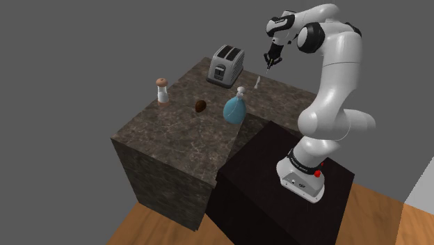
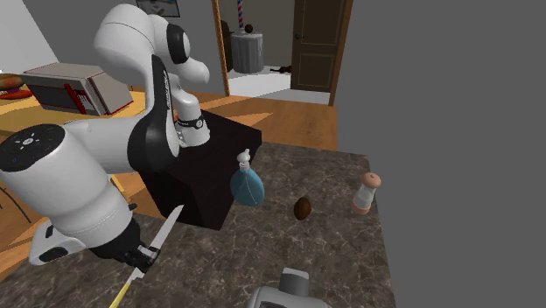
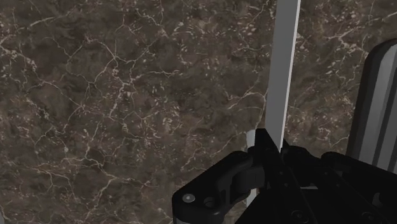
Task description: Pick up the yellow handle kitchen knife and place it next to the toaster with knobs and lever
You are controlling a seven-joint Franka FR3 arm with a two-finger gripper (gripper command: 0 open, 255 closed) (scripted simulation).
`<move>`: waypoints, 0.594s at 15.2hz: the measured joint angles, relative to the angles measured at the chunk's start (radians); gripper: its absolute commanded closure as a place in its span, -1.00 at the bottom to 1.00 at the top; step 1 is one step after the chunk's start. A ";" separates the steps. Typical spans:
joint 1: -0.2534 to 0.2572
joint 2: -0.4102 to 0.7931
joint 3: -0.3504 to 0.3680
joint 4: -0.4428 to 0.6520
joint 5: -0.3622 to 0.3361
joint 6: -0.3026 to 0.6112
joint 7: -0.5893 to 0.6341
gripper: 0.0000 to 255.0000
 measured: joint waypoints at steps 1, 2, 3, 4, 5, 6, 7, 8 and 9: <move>-0.001 0.008 0.000 0.002 0.001 0.006 -0.001 1.00; -0.001 0.006 0.000 -0.013 0.001 0.019 -0.002 1.00; -0.001 0.015 0.001 -0.013 0.002 0.027 -0.002 1.00; -0.002 0.018 0.001 -0.021 0.002 0.039 -0.004 1.00; -0.002 0.028 0.002 -0.018 0.003 0.046 -0.003 1.00; -0.001 0.036 0.002 -0.017 0.003 0.053 -0.002 1.00; -0.002 0.040 0.003 -0.024 0.004 0.064 -0.004 1.00; -0.002 0.045 0.003 -0.030 0.004 0.074 -0.004 1.00; 0.000 0.051 0.003 -0.036 0.005 0.086 -0.003 1.00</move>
